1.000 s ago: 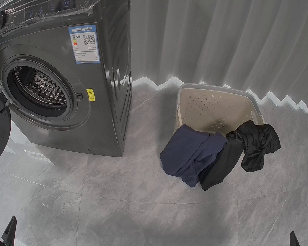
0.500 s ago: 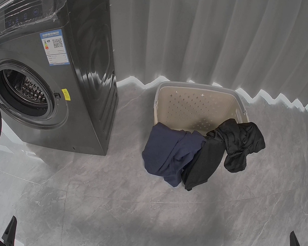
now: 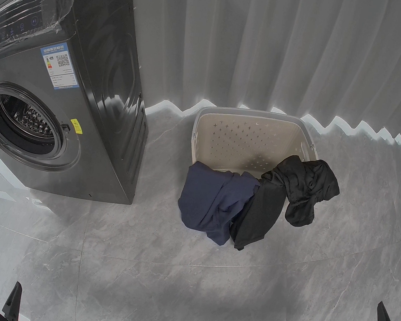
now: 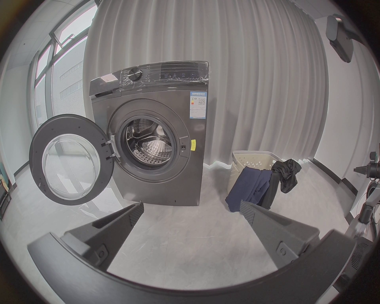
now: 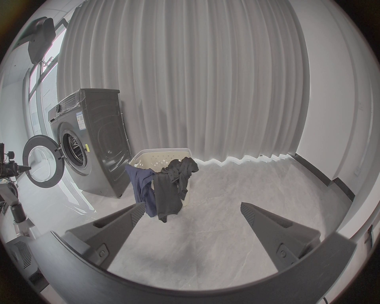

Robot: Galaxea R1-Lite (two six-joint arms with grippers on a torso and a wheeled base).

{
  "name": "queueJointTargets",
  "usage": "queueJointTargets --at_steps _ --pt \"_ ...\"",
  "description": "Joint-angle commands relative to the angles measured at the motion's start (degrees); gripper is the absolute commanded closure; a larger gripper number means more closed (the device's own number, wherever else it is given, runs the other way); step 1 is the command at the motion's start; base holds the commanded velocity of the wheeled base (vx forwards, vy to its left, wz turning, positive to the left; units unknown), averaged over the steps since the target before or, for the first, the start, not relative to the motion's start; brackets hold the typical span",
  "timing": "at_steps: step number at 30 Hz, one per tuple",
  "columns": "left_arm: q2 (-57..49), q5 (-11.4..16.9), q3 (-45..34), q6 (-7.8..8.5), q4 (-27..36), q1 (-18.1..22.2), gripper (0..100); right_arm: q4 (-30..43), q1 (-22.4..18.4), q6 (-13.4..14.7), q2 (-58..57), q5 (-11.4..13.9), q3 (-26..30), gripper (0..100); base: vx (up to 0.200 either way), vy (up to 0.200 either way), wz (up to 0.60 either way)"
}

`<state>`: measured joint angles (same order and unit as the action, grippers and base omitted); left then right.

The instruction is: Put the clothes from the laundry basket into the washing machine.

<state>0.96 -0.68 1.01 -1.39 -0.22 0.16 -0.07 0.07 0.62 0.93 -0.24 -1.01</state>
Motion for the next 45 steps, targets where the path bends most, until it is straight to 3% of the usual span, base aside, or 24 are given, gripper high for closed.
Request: queueJointTargets --at_steps 1,9,21,27,45 --pt "-0.61 -0.02 -1.01 -0.02 -0.04 0.02 0 -0.01 0.01 -0.01 -0.93 -0.02 1.01 0 0.0 0.0 0.0" --pt "-0.61 -0.02 -1.01 -0.02 -0.04 0.02 0 -0.01 0.01 -0.01 -0.93 -0.02 1.01 0 0.0 0.0 0.0" --pt "-0.61 -0.02 -1.01 -0.02 -0.04 0.02 0 -0.01 0.01 -0.01 -0.93 -0.02 1.01 0 0.2 0.0 0.0" --pt "-0.61 -0.02 -1.01 -0.02 -0.04 0.02 0 -0.01 0.01 -0.01 -0.93 -0.02 1.01 0 0.0 0.0 0.0" --pt "-0.61 -0.02 -1.01 -0.02 -0.04 0.02 0 -0.01 0.01 -0.01 -0.93 -0.02 1.01 0 0.0 -0.167 0.0"
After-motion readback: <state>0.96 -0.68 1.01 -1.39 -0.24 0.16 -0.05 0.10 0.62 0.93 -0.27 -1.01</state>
